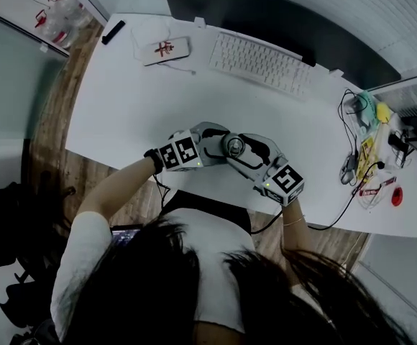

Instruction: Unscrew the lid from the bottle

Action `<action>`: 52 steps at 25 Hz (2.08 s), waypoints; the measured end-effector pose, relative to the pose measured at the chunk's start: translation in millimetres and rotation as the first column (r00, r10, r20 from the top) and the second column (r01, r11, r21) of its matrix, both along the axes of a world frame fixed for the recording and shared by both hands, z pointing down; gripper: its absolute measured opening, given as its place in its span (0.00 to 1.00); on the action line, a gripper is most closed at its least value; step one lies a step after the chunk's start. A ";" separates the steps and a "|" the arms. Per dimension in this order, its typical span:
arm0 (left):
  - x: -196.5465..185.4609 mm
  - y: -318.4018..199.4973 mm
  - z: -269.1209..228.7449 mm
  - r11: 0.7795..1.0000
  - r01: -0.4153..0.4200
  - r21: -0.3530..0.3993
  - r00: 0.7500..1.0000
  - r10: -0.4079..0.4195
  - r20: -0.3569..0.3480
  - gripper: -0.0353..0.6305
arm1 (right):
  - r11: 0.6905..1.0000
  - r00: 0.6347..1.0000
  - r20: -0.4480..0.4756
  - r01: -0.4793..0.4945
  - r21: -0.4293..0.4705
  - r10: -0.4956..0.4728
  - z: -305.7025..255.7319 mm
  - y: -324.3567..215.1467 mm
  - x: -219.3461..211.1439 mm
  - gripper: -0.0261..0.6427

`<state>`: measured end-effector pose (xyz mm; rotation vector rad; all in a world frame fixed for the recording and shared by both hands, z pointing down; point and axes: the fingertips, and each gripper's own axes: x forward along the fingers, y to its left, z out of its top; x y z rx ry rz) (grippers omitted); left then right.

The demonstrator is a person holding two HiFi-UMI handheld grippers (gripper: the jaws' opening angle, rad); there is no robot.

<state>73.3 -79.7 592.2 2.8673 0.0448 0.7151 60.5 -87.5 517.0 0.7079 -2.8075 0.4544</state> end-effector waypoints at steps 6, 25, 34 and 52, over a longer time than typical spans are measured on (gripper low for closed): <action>-1.5 -1.9 -1.1 0.986 -0.167 0.004 0.986 0.167 0.017 0.61 | 0.979 0.979 0.005 0.204 -0.010 -0.204 -7.3 0.2 -5.5 0.42; 1.4 -3.2 -0.7 0.914 -0.405 0.021 0.914 0.405 0.013 0.61 | 0.896 0.903 0.010 0.428 -0.123 -0.430 -0.9 -5.5 -2.9 0.42; 1.2 -2.7 -7.9 0.961 -0.275 0.013 0.961 0.274 0.020 0.61 | 0.997 0.997 0.038 -0.068 -0.020 0.069 -21.9 -9.4 10.7 0.44; 3.5 -5.0 2.4 0.998 0.059 0.015 0.996 -0.058 -0.067 0.61 | 0.867 0.866 -0.053 -0.491 0.086 0.496 3.1 -14.3 6.2 0.43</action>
